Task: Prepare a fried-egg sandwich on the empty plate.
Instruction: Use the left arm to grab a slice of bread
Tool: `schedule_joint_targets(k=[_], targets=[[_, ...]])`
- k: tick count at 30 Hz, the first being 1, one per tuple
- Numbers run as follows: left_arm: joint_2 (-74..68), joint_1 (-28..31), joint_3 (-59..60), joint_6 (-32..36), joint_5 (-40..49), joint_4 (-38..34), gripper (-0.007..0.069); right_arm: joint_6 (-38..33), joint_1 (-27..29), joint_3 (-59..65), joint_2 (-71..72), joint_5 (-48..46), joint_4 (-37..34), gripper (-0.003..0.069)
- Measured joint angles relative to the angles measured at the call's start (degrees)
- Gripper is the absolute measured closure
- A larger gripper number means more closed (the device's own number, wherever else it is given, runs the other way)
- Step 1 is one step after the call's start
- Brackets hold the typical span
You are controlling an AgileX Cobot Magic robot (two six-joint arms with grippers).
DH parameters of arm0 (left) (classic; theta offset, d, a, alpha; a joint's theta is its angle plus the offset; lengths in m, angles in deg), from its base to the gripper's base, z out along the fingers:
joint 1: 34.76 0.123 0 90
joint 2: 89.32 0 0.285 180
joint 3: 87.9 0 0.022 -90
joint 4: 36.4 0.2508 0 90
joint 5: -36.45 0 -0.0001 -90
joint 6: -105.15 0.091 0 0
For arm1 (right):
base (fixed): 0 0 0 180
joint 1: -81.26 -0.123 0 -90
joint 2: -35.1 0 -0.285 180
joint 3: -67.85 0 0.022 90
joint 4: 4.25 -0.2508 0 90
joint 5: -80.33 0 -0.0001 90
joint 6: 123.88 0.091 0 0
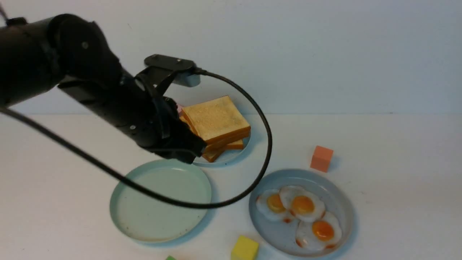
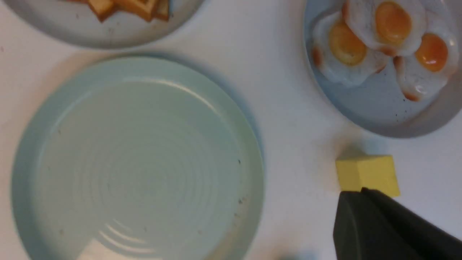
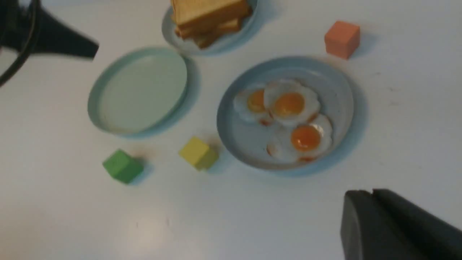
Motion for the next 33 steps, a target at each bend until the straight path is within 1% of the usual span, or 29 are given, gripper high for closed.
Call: schedule_joint_targets(k=[2, 7, 8, 9, 10, 11, 12, 13, 14, 15, 16, 17, 18, 19, 21, 23, 25, 28, 31, 33], targets=[[-4.9, 0.0, -5.8, 2.6, 1.0, 0.5, 0.0638, -0.2, -7.2, -5.1, -4.5, -3.4, 3.5, 0.0641], [-16.1, 0.0, -18.4, 5.2, 3.4, 4.2, 0.0638, -0.5, -21.2, -9.7, -8.9, -4.7, 6.9, 0.0646], [-16.5, 0.0, -18.9, 5.3, 3.4, 4.2, 0.0638, -0.7, -21.6, -9.8, -9.1, -4.5, 7.0, 0.0646], [-19.9, 0.0, -22.4, 7.1, 3.3, 5.9, 0.0631, -1.3, -25.2, -10.0, -9.3, -3.6, 7.2, 0.0645], [-20.7, 0.0, -23.2, 7.2, 3.3, 6.1, 0.0627, -1.4, -25.6, -10.0, -9.3, -3.5, 7.2, 0.0645], [-23.7, 0.0, -26.1, 9.4, 3.0, 8.2, 0.0598, -1.7, -27.8, -10.0, -9.3, -2.2, 7.4, 0.0645], [-25.3, 0.0, -27.6, 10.7, 2.7, 9.4, 0.0571, -1.8, -28.8, -10.0, -9.3, -1.3, 7.5, 0.0645], [-25.6, 0.0, -27.8, 10.7, 2.7, 9.6, 0.0564, -1.8, -29.0, -10.0, -9.3, -1.1, 7.6, 0.0644], [-27.8, 0.0, -29.7, 12.5, 1.5, 11.0, 0.0498, -1.9, -29.8, -10.0, -9.3, 0.4, 7.9, 0.0642], [-27.8, 0.0, -29.7, 12.6, 1.3, 11.1, 0.0498, -1.9, -29.8, -10.0, -9.3, 0.4, 7.9, 0.0642], [-29.5, 0.0, -30.5, 13.9, -0.4, 11.5, 0.0417, -1.9, -30.0, -10.0, -9.4, 1.3, 8.2, 0.0641], [-29.7, 0.0, -30.6, 14.0, -0.7, 11.5, 0.0407, -1.9, -30.0, -10.0, -9.4, 1.3, 8.2, 0.0641], [-30.6, 0.0, -30.7, 14.7, -2.7, 11.6, 0.0332, -1.9, -30.0, -10.0, -9.4, 1.7, 8.6, 0.0641], [-31.1, 0.0, -30.7, 14.9, -3.5, 11.6, 0.0287, -1.9, -30.0, -10.0, -9.4, 1.8, 9.1, 0.0641], [-31.5, 0.0, -30.8, 15.1, -4.6, 11.6, 0.0211, -1.9, -30.0, -10.0, -9.4, 1.8, 9.6, 0.0638], [-31.6, 0.0, -30.8, 15.1, -4.8, 11.1, 0.0160, -1.9, -30.0, -10.0, -9.4, 1.8, 9.6, 0.0637], [-31.8, 0.0, -30.8, 15.2, -5.2, 10.7, 0.0136, -1.9, -30.0, -10.0, -9.4, 2.0, 9.6, 0.0634], [-32.6, 0.0, -31.0, 15.4, -6.5, 10.8, 0.0129, -1.9, -30.0, -10.0, -9.4, 2.7, 9.6, 0.0633], [-34.4, 0.0, -31.0, 15.4, -8.3, 12.4, 0.0141, -1.9, -30.0, -10.0, -9.4, 3.7, 9.6, 0.0629], [-34.9, 0.0, -31.0, 15.4, -9.1, 13.0, 0.0172, -1.9, -30.0, -10.0, -9.5, 3.8, 9.7, 0.0628]])
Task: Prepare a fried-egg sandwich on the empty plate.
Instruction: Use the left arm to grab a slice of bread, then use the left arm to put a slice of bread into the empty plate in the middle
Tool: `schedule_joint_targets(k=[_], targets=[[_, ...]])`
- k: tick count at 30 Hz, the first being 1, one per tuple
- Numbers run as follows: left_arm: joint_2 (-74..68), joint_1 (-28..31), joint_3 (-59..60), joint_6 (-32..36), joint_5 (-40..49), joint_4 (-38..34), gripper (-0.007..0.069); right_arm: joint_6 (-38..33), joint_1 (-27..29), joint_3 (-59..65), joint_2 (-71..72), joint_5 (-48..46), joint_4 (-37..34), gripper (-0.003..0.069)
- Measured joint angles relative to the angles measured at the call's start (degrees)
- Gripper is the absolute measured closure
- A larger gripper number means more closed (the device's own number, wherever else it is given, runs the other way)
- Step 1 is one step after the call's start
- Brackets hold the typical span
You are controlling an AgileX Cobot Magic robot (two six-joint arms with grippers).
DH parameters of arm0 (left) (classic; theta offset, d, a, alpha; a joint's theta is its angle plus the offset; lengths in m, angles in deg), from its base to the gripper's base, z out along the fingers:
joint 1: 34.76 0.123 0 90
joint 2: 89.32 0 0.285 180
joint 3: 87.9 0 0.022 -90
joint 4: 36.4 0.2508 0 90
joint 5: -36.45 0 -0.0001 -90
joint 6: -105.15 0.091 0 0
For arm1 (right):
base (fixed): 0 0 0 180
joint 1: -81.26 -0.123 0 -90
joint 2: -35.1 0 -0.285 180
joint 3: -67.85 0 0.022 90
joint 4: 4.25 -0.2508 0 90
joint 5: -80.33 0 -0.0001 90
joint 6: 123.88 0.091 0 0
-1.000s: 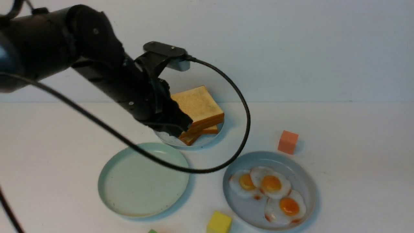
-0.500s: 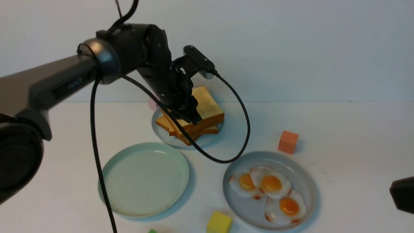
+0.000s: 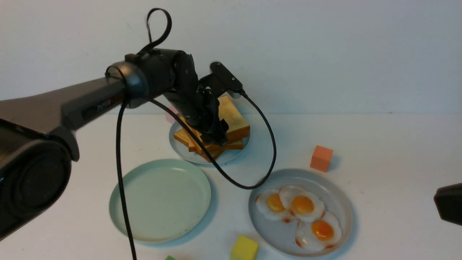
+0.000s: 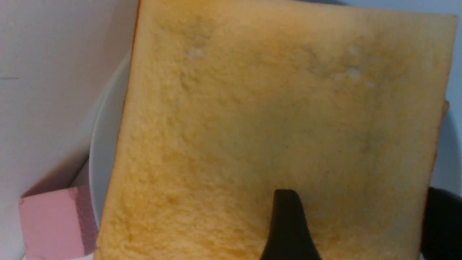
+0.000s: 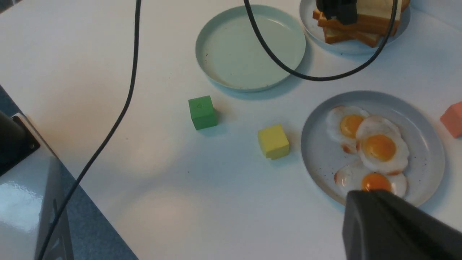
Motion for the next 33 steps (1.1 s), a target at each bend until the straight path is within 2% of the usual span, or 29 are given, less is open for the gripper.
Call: schedule_joint_targets(k=[6, 12, 13, 14, 24, 30, 33], targets=[[0.0, 0.0, -0.2, 0.0, -0.2, 0.1, 0.0295, 0.0, 0.0, 0.0, 0.0, 0.0, 0.1, 0.0627], [0.0, -0.3, -0.3, 0.0, -0.3, 0.0, 0.0546, 0.0, 0.0, 0.0, 0.0, 0.0, 0.1, 0.0627], [0.0, -0.4, -0.3, 0.1, -0.3, 0.0, 0.0555, 0.0, 0.0, 0.0, 0.0, 0.0, 0.1, 0.0627], [0.0, -0.4, -0.3, 0.3, -0.3, 0.1, 0.0607, 0.0, 0.0, 0.0, 0.0, 0.0, 0.1, 0.0626], [6.9, -0.4, -0.2, 0.1, 1.5, 0.7, 0.0615, 0.1, 0.0, 0.0, 0.0, 0.0, 0.0, 0.0618], [18.1, -0.4, 1.0, -5.5, 10.6, 0.6, 0.0615, 0.1, 0.0, 0.0, 0.0, 0.0, -0.1, 0.0611], [25.5, -0.4, 9.4, -8.7, 11.8, 1.4, 0.0615, 0.1, 0.0, 0.0, 0.0, 0.1, -0.1, 0.0608]])
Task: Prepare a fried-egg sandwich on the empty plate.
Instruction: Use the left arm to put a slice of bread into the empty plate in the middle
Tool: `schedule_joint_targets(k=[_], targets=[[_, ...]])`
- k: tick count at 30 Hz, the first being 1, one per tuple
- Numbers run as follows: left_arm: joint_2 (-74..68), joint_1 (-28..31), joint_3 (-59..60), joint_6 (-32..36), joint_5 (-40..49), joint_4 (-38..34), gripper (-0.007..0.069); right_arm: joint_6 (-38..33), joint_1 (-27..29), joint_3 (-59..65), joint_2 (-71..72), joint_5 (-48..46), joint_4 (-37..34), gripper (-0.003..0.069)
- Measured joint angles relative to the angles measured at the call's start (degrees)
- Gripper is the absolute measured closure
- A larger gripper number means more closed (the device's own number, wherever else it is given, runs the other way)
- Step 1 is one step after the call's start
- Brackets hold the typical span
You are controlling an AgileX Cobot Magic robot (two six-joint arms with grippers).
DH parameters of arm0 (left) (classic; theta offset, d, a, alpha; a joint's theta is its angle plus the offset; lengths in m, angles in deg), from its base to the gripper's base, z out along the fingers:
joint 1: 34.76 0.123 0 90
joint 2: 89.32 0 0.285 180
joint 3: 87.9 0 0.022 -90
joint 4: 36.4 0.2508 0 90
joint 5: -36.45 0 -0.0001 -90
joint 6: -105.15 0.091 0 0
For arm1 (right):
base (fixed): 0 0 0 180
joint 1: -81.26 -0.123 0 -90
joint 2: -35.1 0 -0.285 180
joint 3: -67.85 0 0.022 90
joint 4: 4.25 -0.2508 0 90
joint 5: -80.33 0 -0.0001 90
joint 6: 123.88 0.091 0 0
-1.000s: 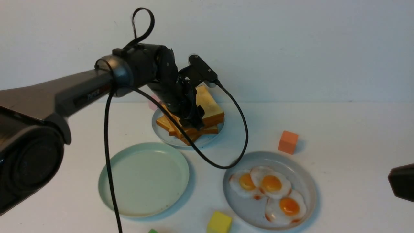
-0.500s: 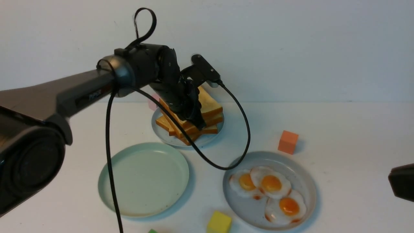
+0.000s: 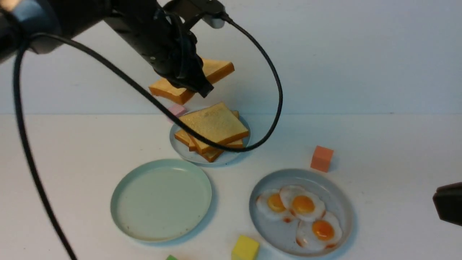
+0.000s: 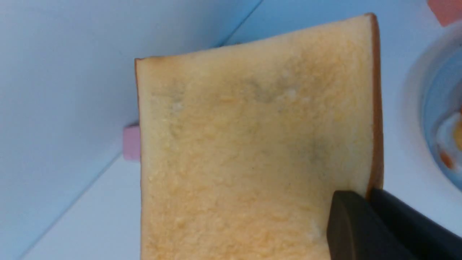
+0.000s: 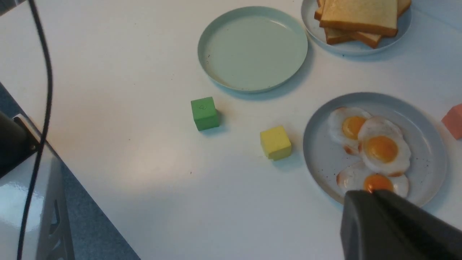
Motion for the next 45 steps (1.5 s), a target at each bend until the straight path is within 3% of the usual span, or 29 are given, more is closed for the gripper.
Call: schedule_joint_targets(k=[7, 12, 38, 41, 45], targets=[[8.3, 0.0, 26.5, -1.5, -12.3, 3.4, 0.0615, 0.0, 0.0, 0.0, 0.0, 0.7, 0.0, 0.0599], [8.4, 0.0, 36.1, -1.5, -19.4, 3.5, 0.0615, 0.0, -0.1, 0.0, 0.0, 3.4, 0.0, 0.0593], [5.3, 0.0, 37.6, 0.0, -21.6, 3.0, 0.0612, -0.1, -0.1, 0.0, 0.0, 5.2, 1.3, 0.0575], [5.1, 0.0, 37.6, 0.0, -21.7, 3.0, 0.0583, -0.1, -0.1, 0.0, 0.0, 5.2, 1.3, 0.0575], [5.1, 0.0, 37.6, 0.0, -21.7, 3.6, 0.0480, -0.1, -0.1, 0.0, 0.0, 5.1, 1.3, 0.0575]])
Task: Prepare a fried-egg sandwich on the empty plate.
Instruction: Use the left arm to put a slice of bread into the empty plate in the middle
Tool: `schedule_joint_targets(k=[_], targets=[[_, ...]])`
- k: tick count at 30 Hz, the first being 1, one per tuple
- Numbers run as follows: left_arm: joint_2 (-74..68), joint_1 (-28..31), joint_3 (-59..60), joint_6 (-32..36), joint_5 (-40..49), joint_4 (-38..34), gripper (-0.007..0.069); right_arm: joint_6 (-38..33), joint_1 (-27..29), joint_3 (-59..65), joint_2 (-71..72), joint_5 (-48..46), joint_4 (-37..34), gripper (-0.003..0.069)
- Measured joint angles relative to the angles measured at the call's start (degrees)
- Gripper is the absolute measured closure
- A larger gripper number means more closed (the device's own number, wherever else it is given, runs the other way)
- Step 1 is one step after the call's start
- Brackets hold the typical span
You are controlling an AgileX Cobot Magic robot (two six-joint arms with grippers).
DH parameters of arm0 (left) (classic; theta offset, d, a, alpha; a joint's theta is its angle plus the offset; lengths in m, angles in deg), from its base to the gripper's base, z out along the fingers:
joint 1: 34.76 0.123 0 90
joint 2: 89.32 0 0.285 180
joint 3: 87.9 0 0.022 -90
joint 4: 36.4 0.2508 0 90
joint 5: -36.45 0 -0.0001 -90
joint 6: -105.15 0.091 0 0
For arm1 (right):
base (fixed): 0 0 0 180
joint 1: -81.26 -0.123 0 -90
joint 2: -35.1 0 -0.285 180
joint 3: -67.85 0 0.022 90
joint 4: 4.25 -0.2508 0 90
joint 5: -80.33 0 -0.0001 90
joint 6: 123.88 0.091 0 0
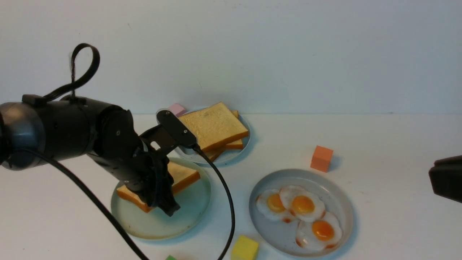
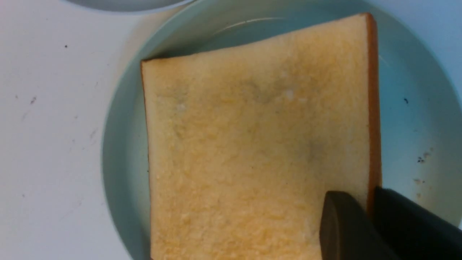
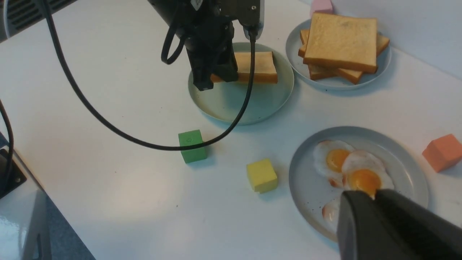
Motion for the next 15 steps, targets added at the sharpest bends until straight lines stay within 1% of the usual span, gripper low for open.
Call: schedule_joint_targets(k=[3, 4, 5, 6, 8, 9, 10, 12, 14, 15], targets=[[0.0, 0.0, 0.0, 0.0, 0.0, 0.0, 0.0382, 0.0, 0.0, 0.0, 0.0, -0.3, 0.0, 0.0575], [0.0, 0.0, 0.0, 0.0, 0.0, 0.0, 0.0375, 0.0, 0.0, 0.0, 0.0, -0.4, 0.0, 0.0575], [0.0, 0.0, 0.0, 0.0, 0.0, 0.0, 0.0350, 0.0, 0.0, 0.0, 0.0, -0.5, 0.0, 0.0575], [0.0, 0.0, 0.0, 0.0, 0.1, 0.0, 0.0300, 0.0, 0.0, 0.0, 0.0, -0.8, 0.0, 0.0574], [0.0, 0.0, 0.0, 0.0, 0.3, 0.0, 0.0263, 0.0, 0.0, 0.0, 0.0, -1.0, 0.0, 0.0573], [0.0, 0.0, 0.0, 0.0, 0.3, 0.0, 0.0260, 0.0, 0.0, 0.0, 0.0, -1.0, 0.0, 0.0573], [0.1, 0.0, 0.0, 0.0, 0.9, -0.3, 0.0241, 0.1, 0.0, 0.0, 0.0, -1.0, 0.0, 0.0573], [0.9, 0.0, 0.0, 0.0, 1.8, -1.5, 0.0239, 0.8, 0.0, 0.0, -0.2, -1.0, 0.0, 0.0573], [3.0, 0.0, 0.0, 0.0, 2.0, -4.5, 0.0260, 1.4, 0.0, 0.0, -0.8, -1.0, 0.0, 0.0573], [5.1, 0.0, 0.0, -0.1, 2.0, -7.0, 0.0288, 1.6, 0.0, 0.0, -1.6, -1.0, 0.2, 0.0573]])
